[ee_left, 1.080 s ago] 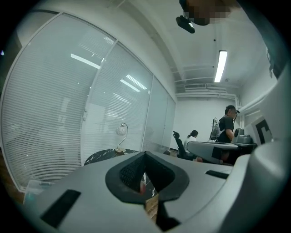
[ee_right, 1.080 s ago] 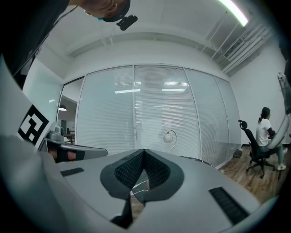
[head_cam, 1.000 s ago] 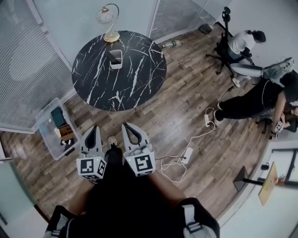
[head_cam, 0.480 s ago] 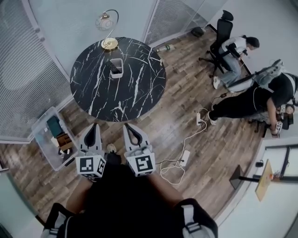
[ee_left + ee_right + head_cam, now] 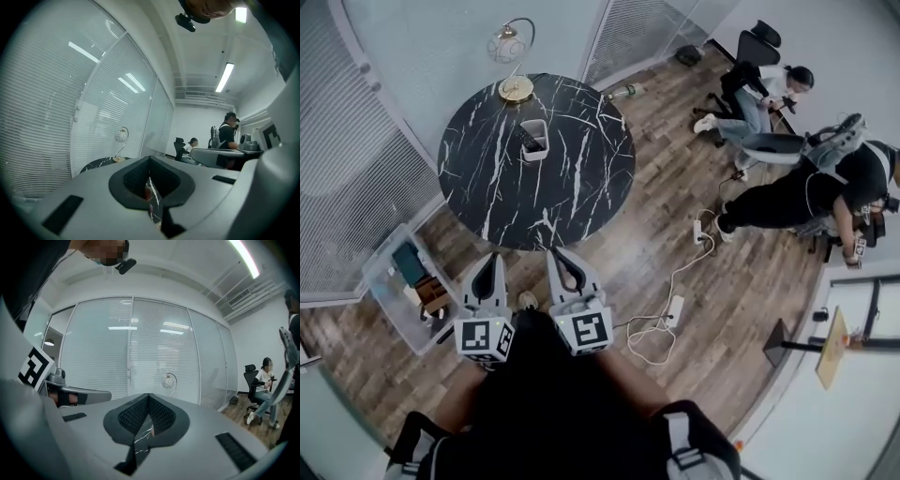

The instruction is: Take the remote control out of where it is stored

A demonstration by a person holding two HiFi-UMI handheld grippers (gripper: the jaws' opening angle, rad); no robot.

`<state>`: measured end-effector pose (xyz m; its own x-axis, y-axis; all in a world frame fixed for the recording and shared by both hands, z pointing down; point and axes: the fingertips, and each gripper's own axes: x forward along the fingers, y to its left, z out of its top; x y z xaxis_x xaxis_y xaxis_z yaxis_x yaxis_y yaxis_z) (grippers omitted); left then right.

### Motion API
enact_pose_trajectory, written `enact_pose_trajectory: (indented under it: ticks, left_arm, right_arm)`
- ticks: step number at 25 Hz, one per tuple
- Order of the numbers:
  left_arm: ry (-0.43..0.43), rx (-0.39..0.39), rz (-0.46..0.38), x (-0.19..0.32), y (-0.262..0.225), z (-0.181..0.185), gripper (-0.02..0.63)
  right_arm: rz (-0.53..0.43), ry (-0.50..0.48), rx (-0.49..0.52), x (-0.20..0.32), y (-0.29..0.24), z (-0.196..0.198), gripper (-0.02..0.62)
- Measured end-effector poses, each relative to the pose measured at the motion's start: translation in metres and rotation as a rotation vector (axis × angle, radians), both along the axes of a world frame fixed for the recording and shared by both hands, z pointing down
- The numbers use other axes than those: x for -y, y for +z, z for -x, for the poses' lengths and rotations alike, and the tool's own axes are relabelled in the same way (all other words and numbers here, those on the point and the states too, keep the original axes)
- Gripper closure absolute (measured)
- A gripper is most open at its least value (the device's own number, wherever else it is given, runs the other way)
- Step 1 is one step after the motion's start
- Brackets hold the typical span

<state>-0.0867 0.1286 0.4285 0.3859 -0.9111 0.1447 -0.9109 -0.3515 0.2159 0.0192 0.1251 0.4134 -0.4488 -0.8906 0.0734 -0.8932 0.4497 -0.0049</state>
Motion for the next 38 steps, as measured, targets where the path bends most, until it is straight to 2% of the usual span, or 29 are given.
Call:
enact_pose_trajectory:
  ticks: [10, 20, 28, 34, 38]
  left_arm:
    - [-0.029, 0.002, 0.001, 0.031, 0.002, -0.002, 0.601]
    - [-0.087, 0.020, -0.017, 0.076, -0.011, -0.031, 0.601]
    - [-0.147, 0.034, 0.017, 0.095, -0.006, -0.046, 0.601]
    - [-0.165, 0.037, 0.012, 0.114, -0.004, -0.038, 0.601]
    - [-0.150, 0.035, 0.008, 0.133, -0.003, -0.024, 0.601]
  right_arm:
    - [0.011, -0.025, -0.024, 0.031, 0.006, -0.005, 0.594]
    - [-0.017, -0.101, -0.006, 0.081, 0.000, -0.028, 0.594]
    - [-0.018, -0.138, 0.019, 0.112, 0.001, -0.044, 0.594]
    - [0.001, -0.151, -0.006, 0.127, 0.013, -0.042, 0.594]
    - [0.027, -0.119, -0.018, 0.142, 0.018, -0.035, 0.594]
